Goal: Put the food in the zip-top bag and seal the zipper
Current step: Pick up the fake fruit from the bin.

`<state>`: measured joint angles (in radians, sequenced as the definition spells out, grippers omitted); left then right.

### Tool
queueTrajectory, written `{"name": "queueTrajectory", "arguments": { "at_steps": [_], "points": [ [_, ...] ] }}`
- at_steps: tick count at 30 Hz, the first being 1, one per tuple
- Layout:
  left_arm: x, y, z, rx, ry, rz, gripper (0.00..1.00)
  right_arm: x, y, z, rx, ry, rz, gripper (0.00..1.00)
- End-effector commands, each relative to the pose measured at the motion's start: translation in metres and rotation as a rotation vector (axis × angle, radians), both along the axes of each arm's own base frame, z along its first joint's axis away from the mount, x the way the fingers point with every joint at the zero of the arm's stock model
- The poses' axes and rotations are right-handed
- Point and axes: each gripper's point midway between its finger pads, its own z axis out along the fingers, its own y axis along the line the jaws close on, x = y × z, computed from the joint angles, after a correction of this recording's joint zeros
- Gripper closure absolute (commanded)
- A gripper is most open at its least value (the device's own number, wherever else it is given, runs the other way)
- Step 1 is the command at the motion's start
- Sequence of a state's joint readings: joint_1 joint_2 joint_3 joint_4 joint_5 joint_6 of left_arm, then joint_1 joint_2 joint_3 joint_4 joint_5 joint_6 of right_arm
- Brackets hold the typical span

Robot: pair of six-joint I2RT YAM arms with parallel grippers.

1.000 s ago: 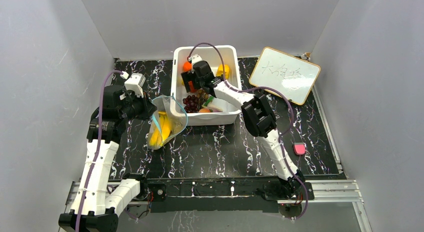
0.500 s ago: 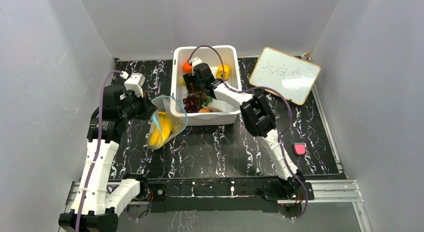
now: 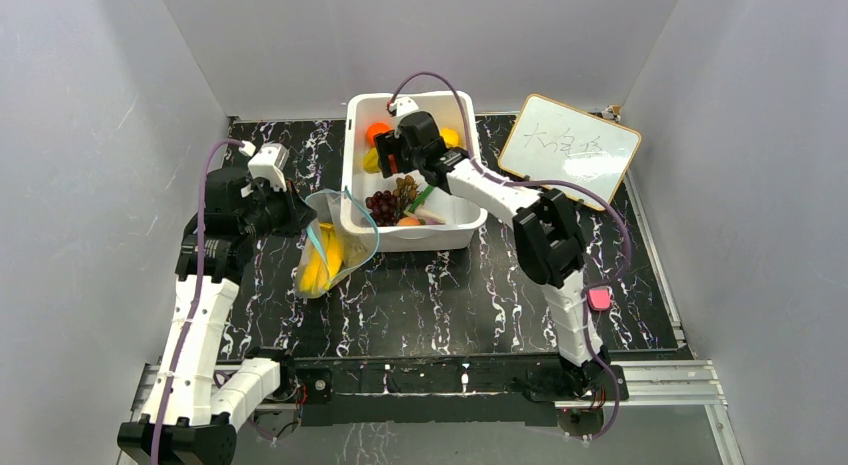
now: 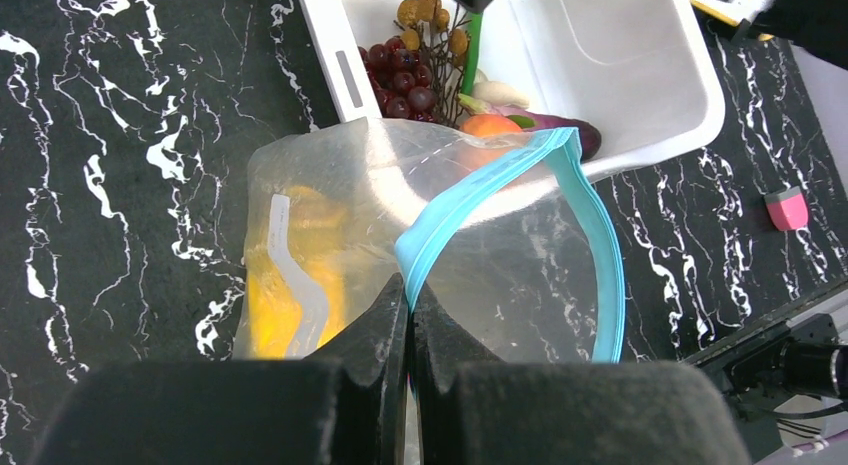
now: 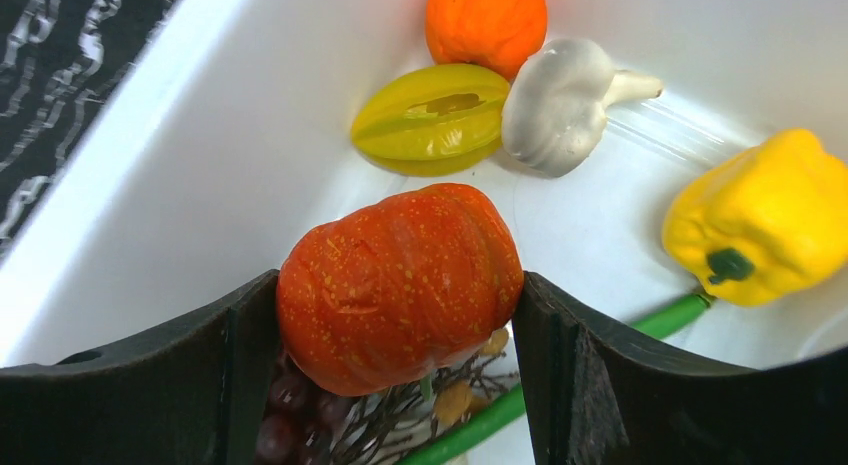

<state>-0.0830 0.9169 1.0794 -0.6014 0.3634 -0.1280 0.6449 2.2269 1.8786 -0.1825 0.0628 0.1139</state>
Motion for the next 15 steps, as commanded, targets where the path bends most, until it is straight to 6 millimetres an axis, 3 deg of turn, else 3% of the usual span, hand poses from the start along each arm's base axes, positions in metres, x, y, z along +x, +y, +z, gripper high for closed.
{"name": "queueTrajectory", "arguments": {
  "at_steps": [1,9,15],
  "points": [
    [0.003,-0.009,0.011,-0.05,-0.023,-0.016,1.0,-0.017,-0.011,0.076,0.118,-0.049,-0.014,0.43],
    [0.006,-0.014,0.011,-0.094,-0.012,-0.009,1.0,-0.074,-0.021,0.123,0.219,0.027,0.05,0.45],
    [0.01,-0.015,0.012,-0.125,0.006,0.013,1.0,-0.13,-0.024,0.167,0.352,0.057,0.146,0.45]
  ]
}}
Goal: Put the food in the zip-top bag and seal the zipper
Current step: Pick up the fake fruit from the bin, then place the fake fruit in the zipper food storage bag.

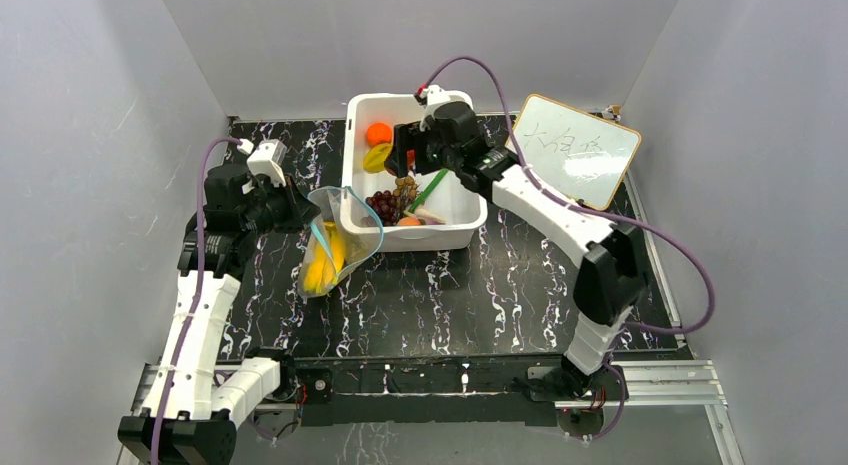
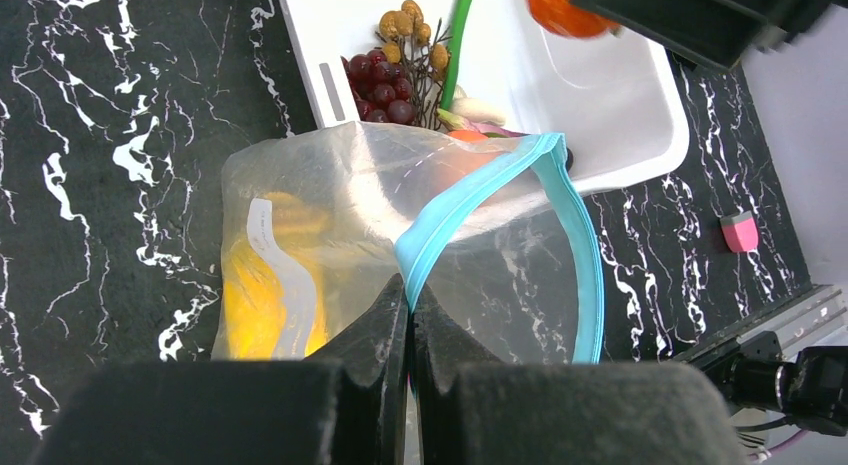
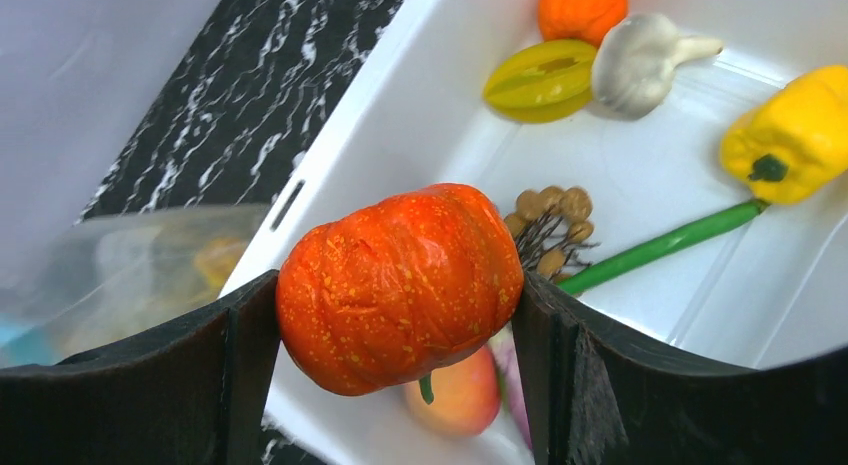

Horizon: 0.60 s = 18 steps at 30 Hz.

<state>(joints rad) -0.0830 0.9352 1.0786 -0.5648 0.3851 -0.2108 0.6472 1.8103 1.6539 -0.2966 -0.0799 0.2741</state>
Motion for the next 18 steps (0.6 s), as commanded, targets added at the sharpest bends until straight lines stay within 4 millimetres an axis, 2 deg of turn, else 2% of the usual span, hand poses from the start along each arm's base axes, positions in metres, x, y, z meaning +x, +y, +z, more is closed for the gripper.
{"name": "queueTrajectory", "arguments": {
  "at_steps": [1,8,10,15,18],
  "points": [
    [0.005,-0.009,0.009,-0.057,-0.012,-0.008,1.0,-0.049,0.003,0.062,0.169,-0.012,0.093,0.45],
    [0.007,-0.009,0.016,-0.07,-0.014,0.0,1.0,-0.106,0.011,0.118,0.343,-0.047,0.212,0.46],
    [0.007,-0.01,0.017,-0.071,-0.018,-0.001,1.0,-0.12,0.018,0.125,0.383,-0.036,0.22,0.46],
    [0.008,-0.015,0.028,-0.113,-0.03,-0.008,1.0,-0.163,0.052,0.127,0.426,0.0,0.295,0.44],
    [0.005,-0.019,0.03,-0.143,-0.016,-0.016,1.0,-0.169,0.065,0.118,0.416,0.028,0.275,0.44]
  ]
}}
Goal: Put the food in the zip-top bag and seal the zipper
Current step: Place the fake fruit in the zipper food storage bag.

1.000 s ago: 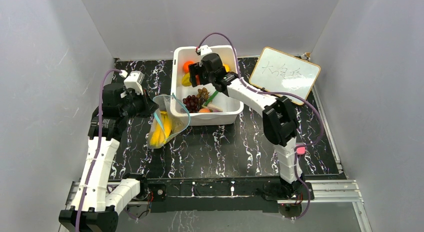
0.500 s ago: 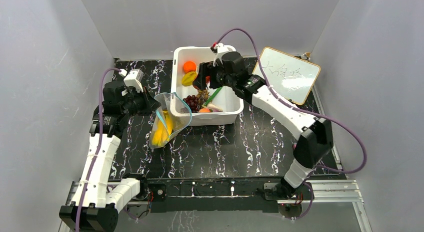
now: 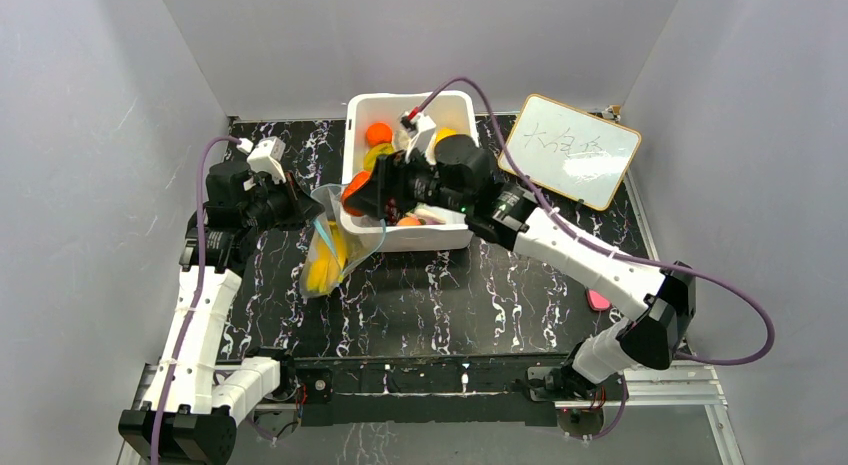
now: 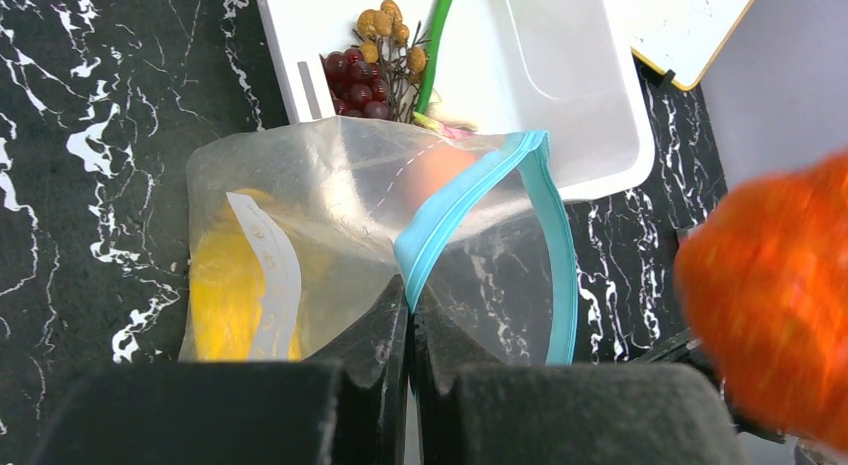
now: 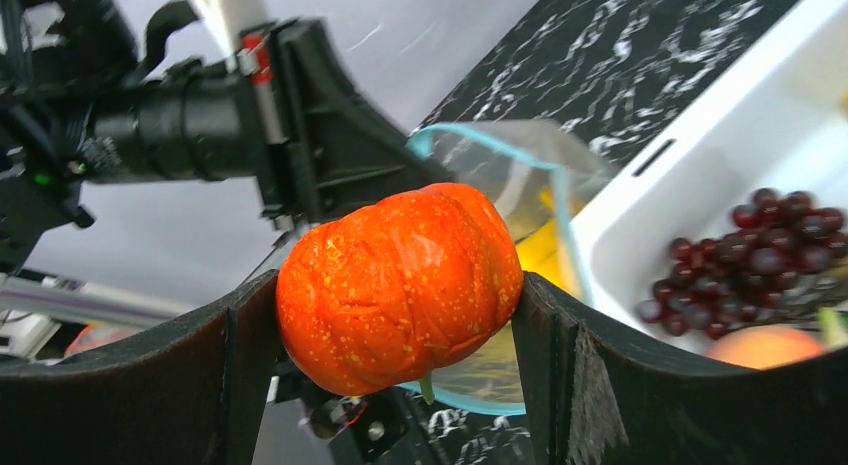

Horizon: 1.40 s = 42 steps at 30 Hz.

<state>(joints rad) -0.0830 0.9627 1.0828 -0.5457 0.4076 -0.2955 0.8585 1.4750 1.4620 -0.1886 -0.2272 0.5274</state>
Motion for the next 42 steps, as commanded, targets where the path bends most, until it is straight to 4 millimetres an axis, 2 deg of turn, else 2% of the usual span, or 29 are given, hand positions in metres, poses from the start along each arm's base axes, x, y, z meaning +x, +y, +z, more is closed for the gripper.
{"name": "queueTrajectory", "arguments": {
  "at_steps": [1,9,13,15,20,27,32,39,42],
  "points": [
    [-0.001,-0.013,0.029,-0.078,-0.055,-0.036,1.0,-0.012,0.021,0.009,0.061,0.015,-0.015,0.44],
    [-0.007,-0.025,0.029,-0.168,-0.016,-0.063,1.0,-0.005,0.042,-0.044,-0.072,0.109,-0.035,0.45],
    [-0.006,-0.024,0.034,-0.148,-0.026,-0.072,1.0,0.003,0.046,-0.063,-0.108,0.136,-0.07,0.43],
    [-0.006,-0.024,0.035,-0.138,-0.037,-0.079,1.0,0.002,0.051,-0.066,-0.107,0.146,-0.056,0.4],
    [-0.006,-0.021,0.028,-0.121,-0.024,-0.068,1.0,-0.008,0.058,-0.061,-0.113,0.15,0.018,0.29],
    [-0.005,-0.023,0.026,-0.131,-0.009,-0.079,1.0,-0.012,0.048,-0.045,-0.125,0.119,0.024,0.04],
    [-0.008,-0.022,0.024,-0.136,-0.014,-0.066,1.0,-0.01,0.04,-0.038,-0.139,0.104,-0.006,0.07],
    [-0.01,-0.02,0.016,-0.12,-0.002,-0.055,1.0,-0.021,0.031,-0.001,-0.105,-0.001,0.047,0.12],
    [-0.011,-0.017,0.01,-0.104,0.007,-0.044,1.0,-0.014,0.021,0.007,-0.129,-0.059,0.008,0.12]
  ]
}}
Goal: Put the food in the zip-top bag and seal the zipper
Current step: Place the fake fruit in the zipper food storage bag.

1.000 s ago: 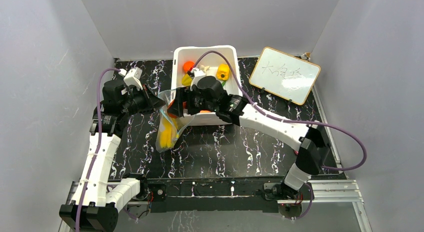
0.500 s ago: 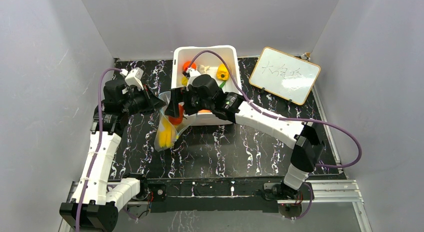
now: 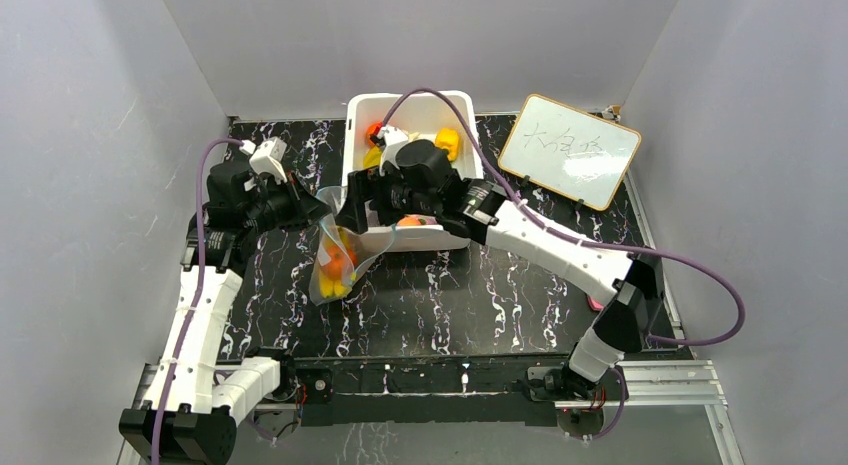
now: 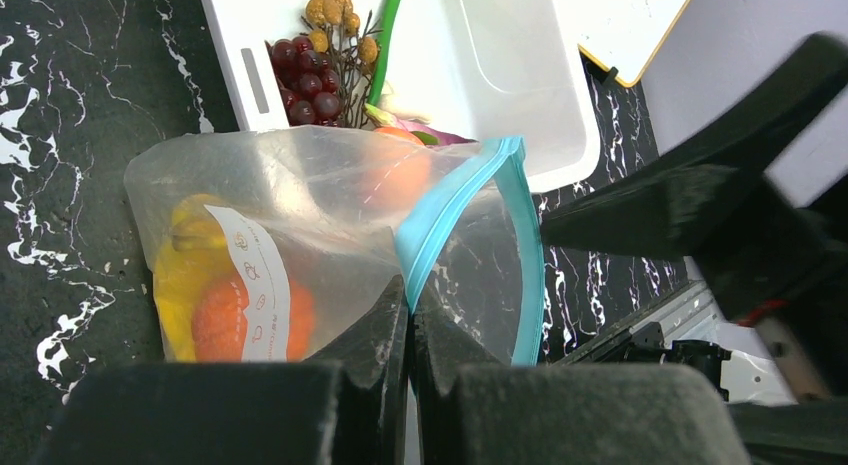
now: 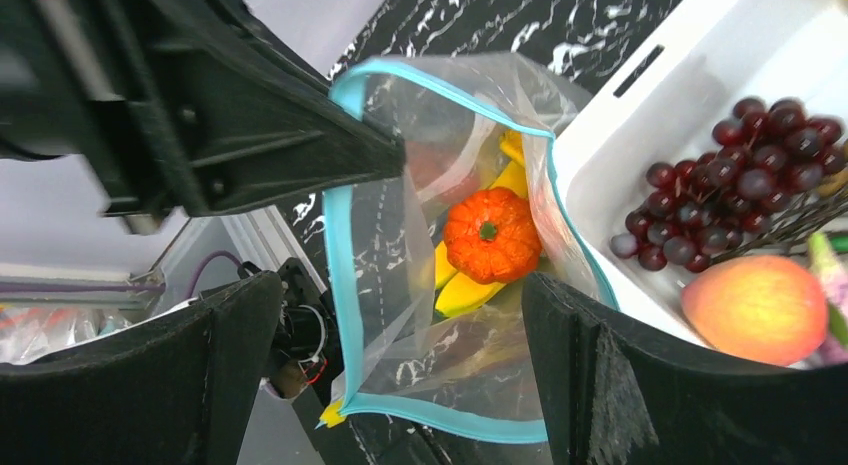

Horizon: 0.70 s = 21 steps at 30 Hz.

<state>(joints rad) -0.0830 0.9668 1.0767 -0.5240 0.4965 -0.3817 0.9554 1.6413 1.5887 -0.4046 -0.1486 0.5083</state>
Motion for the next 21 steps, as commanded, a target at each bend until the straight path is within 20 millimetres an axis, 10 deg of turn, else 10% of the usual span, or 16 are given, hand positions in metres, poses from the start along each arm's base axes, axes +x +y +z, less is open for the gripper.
{"name": "queueTrajectory", "arguments": {
  "at_steps": [1,21],
  "points": [
    [-0.007,0.001,0.001,0.014,-0.025,-0.006,1.0,0.005,-0.017,0.075,0.083,-0.2,-0.018,0.12],
    [-0.016,0.013,-0.011,0.114,-0.044,-0.004,1.0,0.127,-0.085,0.029,-0.241,-0.402,-0.365,0.47]
  ]
}}
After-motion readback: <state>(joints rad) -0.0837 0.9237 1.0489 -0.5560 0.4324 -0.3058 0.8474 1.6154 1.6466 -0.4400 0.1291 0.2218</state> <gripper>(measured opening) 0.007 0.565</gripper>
